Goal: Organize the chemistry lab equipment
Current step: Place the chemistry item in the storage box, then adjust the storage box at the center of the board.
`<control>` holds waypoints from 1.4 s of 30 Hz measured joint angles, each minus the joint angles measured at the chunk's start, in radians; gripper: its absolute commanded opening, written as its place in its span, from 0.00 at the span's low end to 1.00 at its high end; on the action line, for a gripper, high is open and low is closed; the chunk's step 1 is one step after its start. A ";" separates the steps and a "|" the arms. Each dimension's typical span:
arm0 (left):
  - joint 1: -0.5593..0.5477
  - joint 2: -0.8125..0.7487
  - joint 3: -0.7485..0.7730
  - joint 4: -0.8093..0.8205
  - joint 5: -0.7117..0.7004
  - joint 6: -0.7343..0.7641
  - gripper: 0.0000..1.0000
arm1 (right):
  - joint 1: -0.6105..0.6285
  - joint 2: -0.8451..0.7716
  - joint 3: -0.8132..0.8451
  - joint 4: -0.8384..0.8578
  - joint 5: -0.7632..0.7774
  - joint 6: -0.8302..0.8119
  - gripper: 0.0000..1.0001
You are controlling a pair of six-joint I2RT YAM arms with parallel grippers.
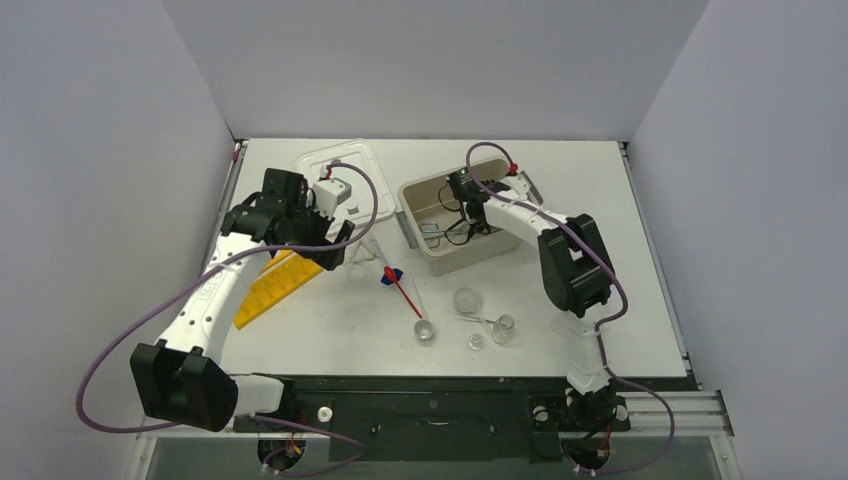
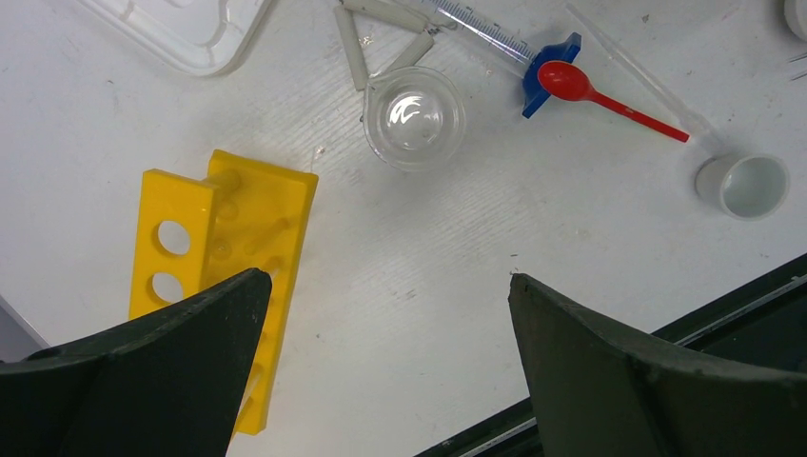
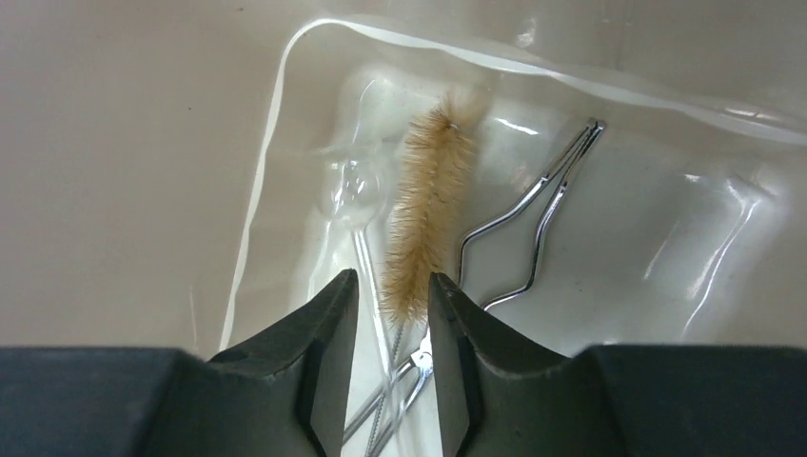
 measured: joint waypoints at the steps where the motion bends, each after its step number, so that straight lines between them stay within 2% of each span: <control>1: 0.000 -0.002 -0.003 0.000 0.000 0.000 0.97 | -0.002 0.000 0.000 -0.002 -0.003 -0.002 0.37; 4: 0.000 -0.003 -0.007 0.000 0.000 0.000 0.97 | -0.002 0.000 0.000 -0.002 -0.014 -0.013 0.45; 7: 0.000 -0.003 -0.008 -0.001 0.002 0.000 0.97 | -0.002 -0.009 0.000 -0.001 -0.037 -0.048 0.47; 11: 0.000 -0.003 -0.010 0.000 0.005 0.000 0.97 | -0.001 -0.088 -0.024 -0.002 -0.053 -0.145 0.48; 19: 0.000 -0.003 -0.043 0.007 0.020 -0.001 0.97 | -0.036 -0.381 -0.143 0.023 0.010 -0.402 0.44; 25: 0.000 -0.002 -0.061 0.012 0.028 -0.005 0.97 | -0.093 -0.415 -0.328 0.059 0.055 -0.503 0.41; 32: -0.005 -0.002 -0.061 0.022 0.035 -0.010 0.97 | -0.059 -0.448 -0.467 0.028 0.056 -0.472 0.39; 42: -0.023 0.028 -0.063 0.041 0.048 -0.026 0.97 | 0.066 -0.616 -0.508 -0.034 0.108 -0.355 0.43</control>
